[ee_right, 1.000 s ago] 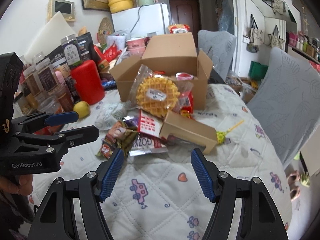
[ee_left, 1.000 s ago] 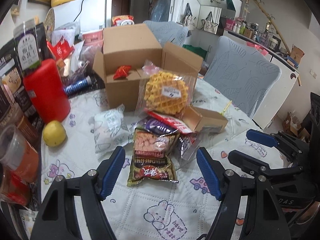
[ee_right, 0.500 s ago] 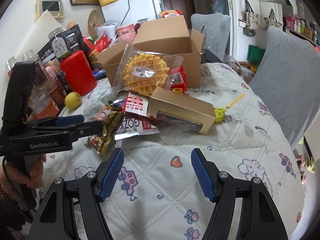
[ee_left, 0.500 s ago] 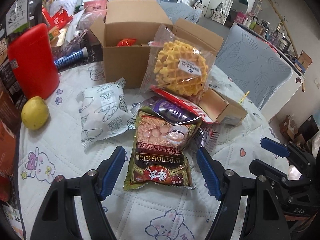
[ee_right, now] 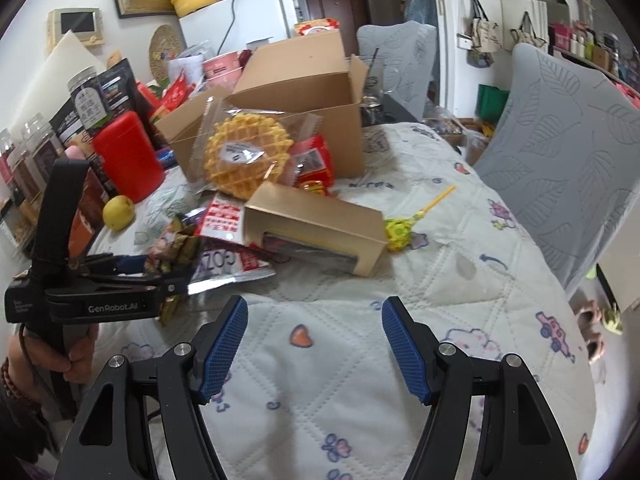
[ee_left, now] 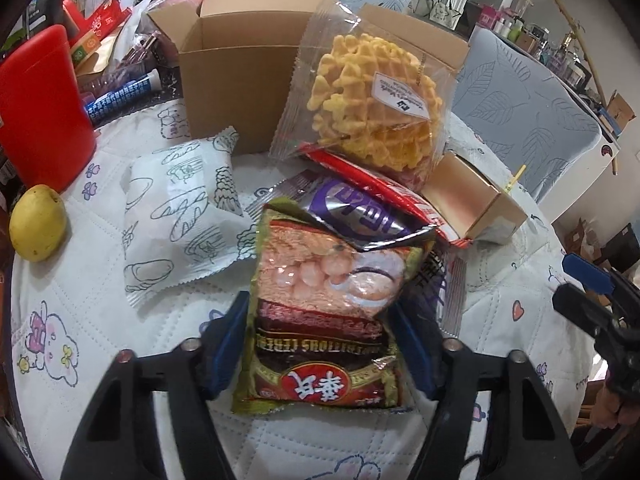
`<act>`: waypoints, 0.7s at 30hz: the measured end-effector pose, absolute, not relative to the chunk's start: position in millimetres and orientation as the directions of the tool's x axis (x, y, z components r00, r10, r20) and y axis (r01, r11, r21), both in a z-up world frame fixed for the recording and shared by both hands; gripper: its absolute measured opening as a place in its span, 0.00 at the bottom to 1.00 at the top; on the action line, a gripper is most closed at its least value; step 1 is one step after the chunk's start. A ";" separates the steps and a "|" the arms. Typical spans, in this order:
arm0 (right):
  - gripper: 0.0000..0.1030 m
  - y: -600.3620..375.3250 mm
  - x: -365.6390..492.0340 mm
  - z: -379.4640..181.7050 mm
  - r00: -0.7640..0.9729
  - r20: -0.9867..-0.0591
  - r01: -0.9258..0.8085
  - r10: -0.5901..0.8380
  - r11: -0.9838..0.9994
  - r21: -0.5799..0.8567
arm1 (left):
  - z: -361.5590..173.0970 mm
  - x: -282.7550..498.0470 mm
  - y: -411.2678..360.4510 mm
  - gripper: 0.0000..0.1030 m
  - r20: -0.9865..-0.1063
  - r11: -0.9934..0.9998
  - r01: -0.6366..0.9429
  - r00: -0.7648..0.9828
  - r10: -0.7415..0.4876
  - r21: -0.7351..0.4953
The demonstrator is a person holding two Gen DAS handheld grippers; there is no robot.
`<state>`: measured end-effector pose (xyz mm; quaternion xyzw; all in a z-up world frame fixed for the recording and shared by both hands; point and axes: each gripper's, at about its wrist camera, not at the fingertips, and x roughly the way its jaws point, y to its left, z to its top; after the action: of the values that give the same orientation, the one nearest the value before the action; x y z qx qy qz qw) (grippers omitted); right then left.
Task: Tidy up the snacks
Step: 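Move the left tool back to the cereal snack bag and grasp it, then lift the cereal bag with the left tool while the right tool grasps the green lollipop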
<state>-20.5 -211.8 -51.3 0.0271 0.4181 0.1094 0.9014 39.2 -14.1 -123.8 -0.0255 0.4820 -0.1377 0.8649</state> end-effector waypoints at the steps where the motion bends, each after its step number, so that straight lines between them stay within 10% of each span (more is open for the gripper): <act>1: 0.68 -217.1 -19.0 -51.0 0.632 -0.747 -0.157 0.205 0.978 0.135 | -122.8 38.3 -16.5 0.53 -0.824 0.962 0.217 0.506 -0.256 -0.166; 21: 0.62 -272.7 39.5 -60.2 0.618 -0.767 -0.092 0.172 0.985 0.147 | -57.4 30.4 -40.1 0.50 -0.757 0.961 0.194 0.593 -0.274 -0.196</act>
<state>39.5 -272.7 -60.2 0.0464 0.4306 0.0734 0.8984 30.4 -40.1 -57.4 -0.0466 0.4314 -0.1314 0.8913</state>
